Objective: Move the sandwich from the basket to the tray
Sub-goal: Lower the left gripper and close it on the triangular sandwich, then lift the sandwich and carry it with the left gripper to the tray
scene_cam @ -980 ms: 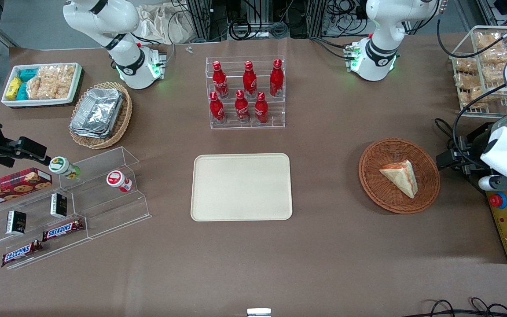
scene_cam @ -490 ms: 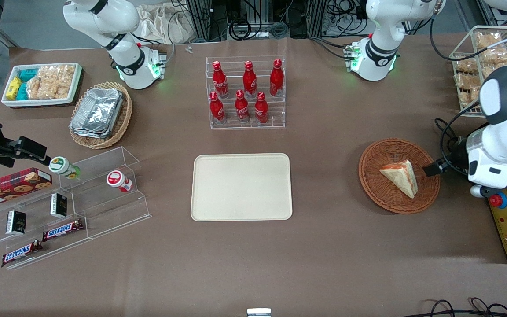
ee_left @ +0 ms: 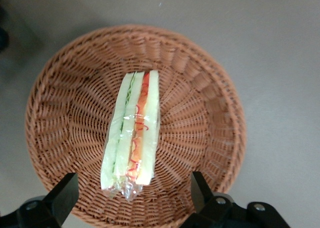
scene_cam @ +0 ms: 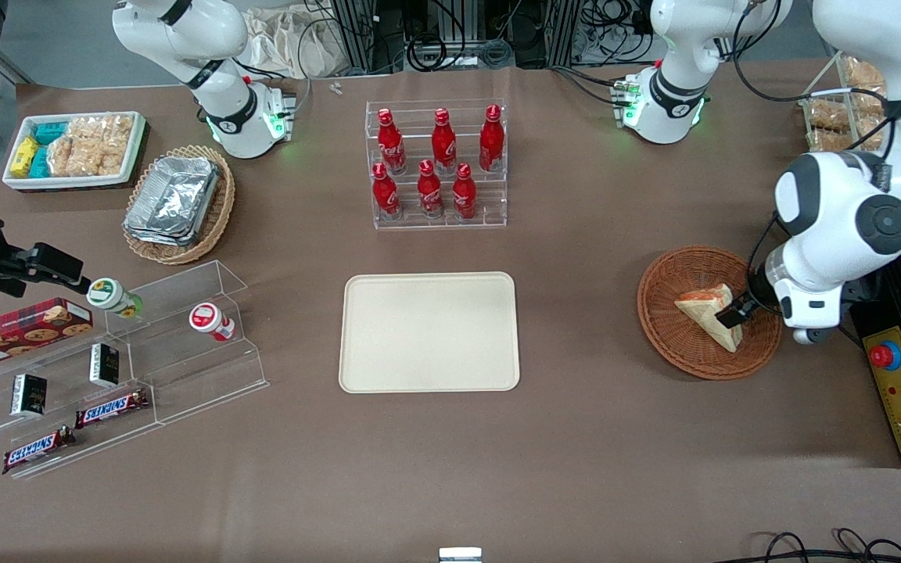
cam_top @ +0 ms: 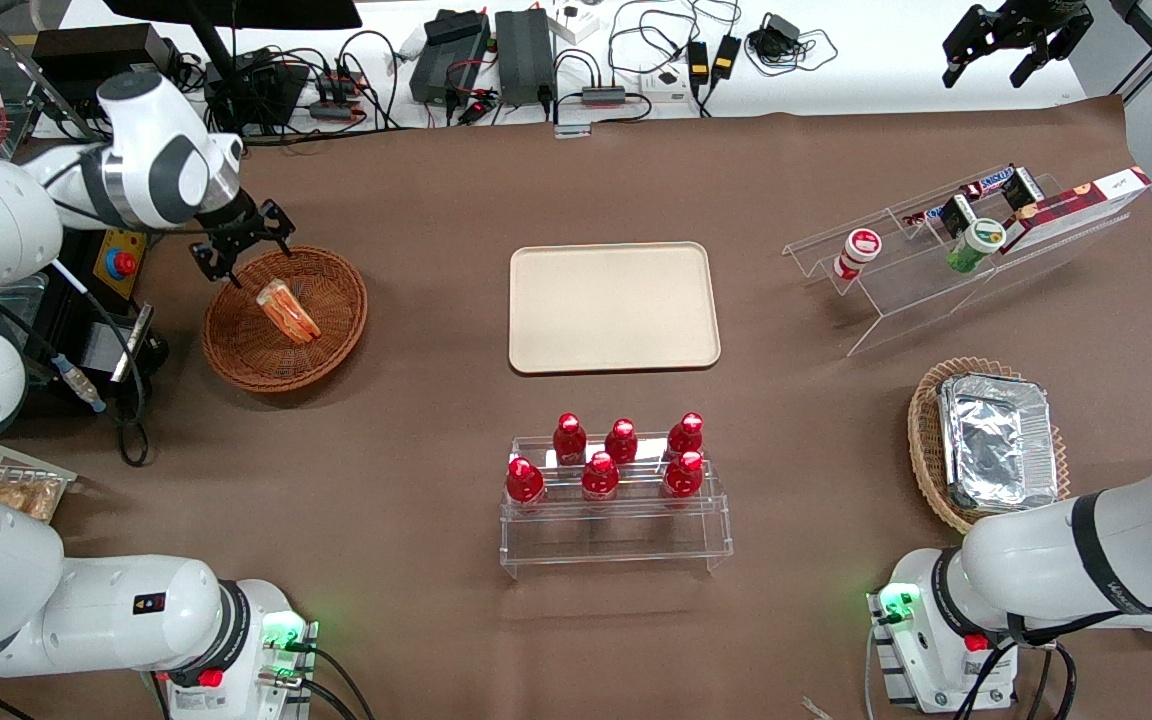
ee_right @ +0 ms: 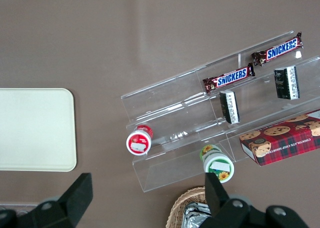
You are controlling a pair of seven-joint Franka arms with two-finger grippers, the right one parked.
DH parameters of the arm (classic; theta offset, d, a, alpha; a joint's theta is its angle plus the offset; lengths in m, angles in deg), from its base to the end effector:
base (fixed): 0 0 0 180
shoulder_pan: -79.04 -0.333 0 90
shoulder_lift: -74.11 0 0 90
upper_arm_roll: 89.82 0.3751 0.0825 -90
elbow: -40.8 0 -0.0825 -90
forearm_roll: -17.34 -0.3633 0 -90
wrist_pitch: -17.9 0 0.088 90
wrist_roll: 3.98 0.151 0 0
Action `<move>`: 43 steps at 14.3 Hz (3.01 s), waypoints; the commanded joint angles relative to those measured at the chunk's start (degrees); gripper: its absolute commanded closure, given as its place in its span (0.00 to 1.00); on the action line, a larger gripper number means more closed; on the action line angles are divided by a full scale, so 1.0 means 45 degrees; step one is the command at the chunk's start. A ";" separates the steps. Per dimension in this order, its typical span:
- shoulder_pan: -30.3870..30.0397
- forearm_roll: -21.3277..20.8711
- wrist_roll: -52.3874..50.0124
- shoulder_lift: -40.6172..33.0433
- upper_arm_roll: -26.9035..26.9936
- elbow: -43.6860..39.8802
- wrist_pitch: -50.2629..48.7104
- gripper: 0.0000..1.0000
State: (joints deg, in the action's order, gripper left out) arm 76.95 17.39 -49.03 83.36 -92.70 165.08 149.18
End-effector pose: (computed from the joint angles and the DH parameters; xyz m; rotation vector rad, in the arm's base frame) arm 0.5439 -0.0071 0.3453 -2.9023 -1.1821 0.0617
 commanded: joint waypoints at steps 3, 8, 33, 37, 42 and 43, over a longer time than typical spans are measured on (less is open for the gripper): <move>-0.0043 -0.0129 -0.0380 -0.0083 0.0424 0.0994 0.0670 0.00; -0.0024 -0.0130 -0.0380 0.0756 0.0425 0.1113 0.1646 0.00; 0.0191 0.0046 -0.0425 0.1303 -0.1817 -0.8531 -0.8446 1.00; 0.0657 -0.0052 0.0870 0.2140 -0.3830 -0.8848 -0.8004 1.00; 0.3350 -0.1044 0.0715 0.4423 -0.3891 -0.8653 -0.4901 1.00; 0.3916 -0.1183 0.0714 0.4970 -0.3872 -0.8692 -0.4392 1.00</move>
State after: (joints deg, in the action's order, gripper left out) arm 90.54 14.27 -46.41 100.40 -110.58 128.18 126.35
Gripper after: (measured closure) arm 0.806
